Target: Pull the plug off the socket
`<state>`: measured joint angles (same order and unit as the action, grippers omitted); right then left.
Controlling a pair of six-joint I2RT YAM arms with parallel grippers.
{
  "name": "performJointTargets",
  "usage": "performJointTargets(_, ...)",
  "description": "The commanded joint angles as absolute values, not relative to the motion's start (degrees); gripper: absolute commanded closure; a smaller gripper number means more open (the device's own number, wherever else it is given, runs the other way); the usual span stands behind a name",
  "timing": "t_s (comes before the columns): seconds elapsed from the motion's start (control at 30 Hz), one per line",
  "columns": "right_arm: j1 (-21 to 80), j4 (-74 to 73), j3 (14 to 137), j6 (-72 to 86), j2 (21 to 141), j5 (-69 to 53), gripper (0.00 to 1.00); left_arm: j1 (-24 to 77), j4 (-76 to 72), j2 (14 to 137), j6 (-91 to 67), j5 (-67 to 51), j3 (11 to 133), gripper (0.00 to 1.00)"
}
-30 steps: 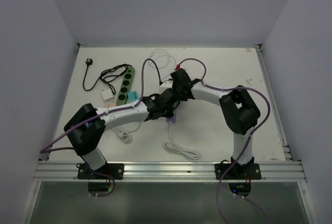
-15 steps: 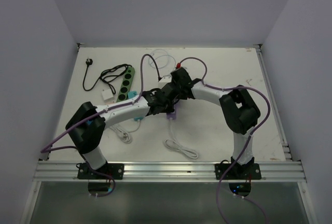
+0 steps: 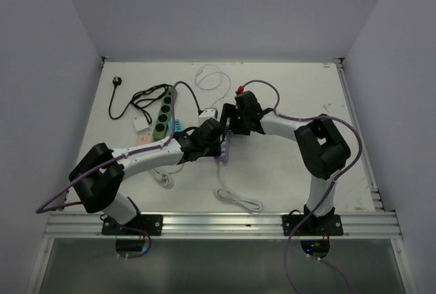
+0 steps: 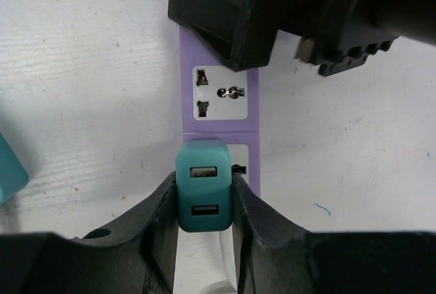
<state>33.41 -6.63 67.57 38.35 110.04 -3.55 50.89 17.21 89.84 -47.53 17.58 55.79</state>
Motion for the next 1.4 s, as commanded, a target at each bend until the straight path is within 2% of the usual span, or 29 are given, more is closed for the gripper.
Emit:
performJointTargets(0.0,31.20,-9.94,62.76,39.81,109.78,-10.01,0.20,50.63,13.45,86.31,-49.92,16.35,54.14,1.00)
performJointTargets(0.13,30.41,-6.34,59.60,42.88,107.93,-13.70,0.13,50.54,12.57,86.40,-50.54,16.52,53.27,1.00)
performJointTargets(0.3,30.24,1.65,54.24,46.05,105.74,-18.79,0.14,49.66,9.68,85.08,-53.43,15.21,49.93,1.00)
performJointTargets(0.4,30.32,5.43,50.46,47.63,105.12,-21.00,0.19,48.43,6.42,83.33,-55.45,13.89,46.77,1.00)
performJointTargets(0.73,30.32,19.33,45.79,53.00,109.07,-28.82,0.54,46.85,-3.07,79.81,-59.06,12.04,39.82,1.00)
performJointTargets(0.87,30.41,19.78,45.97,52.04,108.72,-29.53,0.79,46.58,-5.27,79.19,-60.03,11.43,37.80,1.00)
performJointTargets(0.9,30.41,18.91,45.97,51.68,108.11,-29.18,0.95,46.50,-5.53,78.93,-60.29,11.34,37.44,1.00)
performJointTargets(0.93,30.32,17.77,46.14,50.11,107.76,-28.74,1.00,46.15,-5.62,78.75,-60.38,11.42,36.83,1.00)
performJointTargets(1.37,21.90,0.62,44.04,39.99,101.43,-13.01,1.00,42.01,-2.02,63.11,-58.98,17.13,32.70,1.00)
